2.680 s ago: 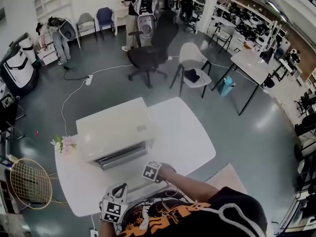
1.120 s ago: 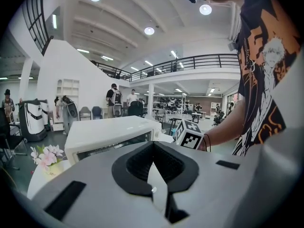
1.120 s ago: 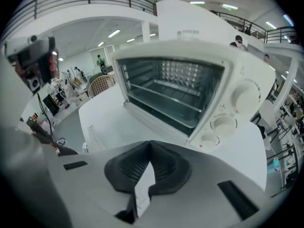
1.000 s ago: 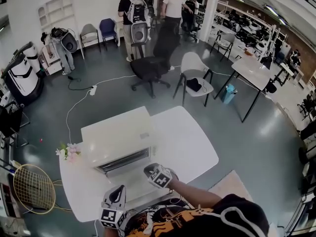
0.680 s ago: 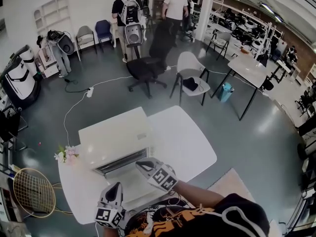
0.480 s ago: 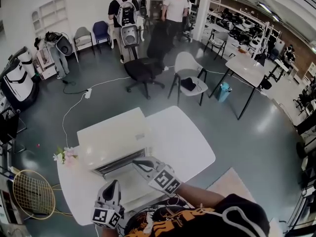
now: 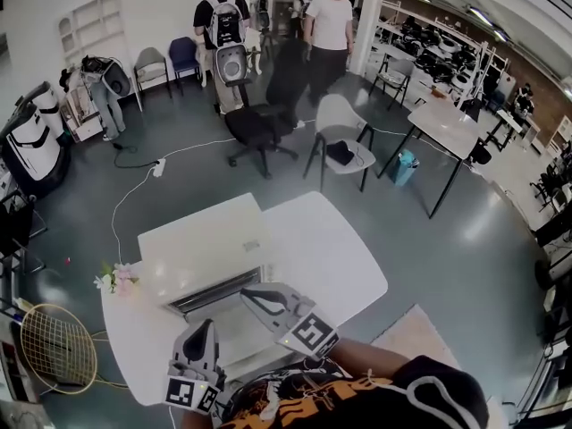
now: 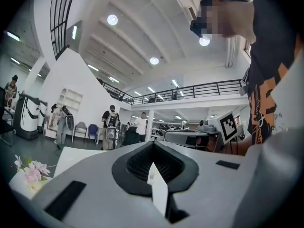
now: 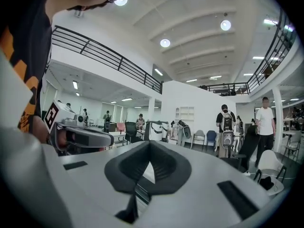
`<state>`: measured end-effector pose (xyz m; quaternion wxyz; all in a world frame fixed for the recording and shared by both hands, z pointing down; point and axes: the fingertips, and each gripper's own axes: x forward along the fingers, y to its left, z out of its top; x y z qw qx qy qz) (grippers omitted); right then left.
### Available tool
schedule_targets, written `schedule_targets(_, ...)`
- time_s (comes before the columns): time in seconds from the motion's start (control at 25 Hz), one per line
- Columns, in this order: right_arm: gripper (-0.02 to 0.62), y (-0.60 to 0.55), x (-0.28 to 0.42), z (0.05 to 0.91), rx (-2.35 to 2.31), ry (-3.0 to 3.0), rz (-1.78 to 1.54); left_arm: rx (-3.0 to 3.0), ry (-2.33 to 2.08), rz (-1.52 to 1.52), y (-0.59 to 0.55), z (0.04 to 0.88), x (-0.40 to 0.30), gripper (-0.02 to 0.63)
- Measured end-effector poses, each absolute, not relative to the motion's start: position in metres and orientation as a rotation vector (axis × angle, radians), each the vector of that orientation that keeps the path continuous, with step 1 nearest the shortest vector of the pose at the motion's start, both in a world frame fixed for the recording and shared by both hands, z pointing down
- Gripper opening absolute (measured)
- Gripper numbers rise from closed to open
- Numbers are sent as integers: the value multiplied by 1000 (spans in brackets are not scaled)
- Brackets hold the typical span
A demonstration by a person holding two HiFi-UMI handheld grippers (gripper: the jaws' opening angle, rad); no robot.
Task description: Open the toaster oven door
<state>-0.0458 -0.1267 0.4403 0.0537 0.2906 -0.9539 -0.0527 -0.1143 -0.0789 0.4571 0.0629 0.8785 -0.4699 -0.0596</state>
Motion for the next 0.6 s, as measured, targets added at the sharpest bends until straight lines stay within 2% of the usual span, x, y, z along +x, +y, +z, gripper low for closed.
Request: schedule_targets(0.6,14,-118,-46,448,839,-2922,-67,2646,-1468,-180,-74,455,-115,21)
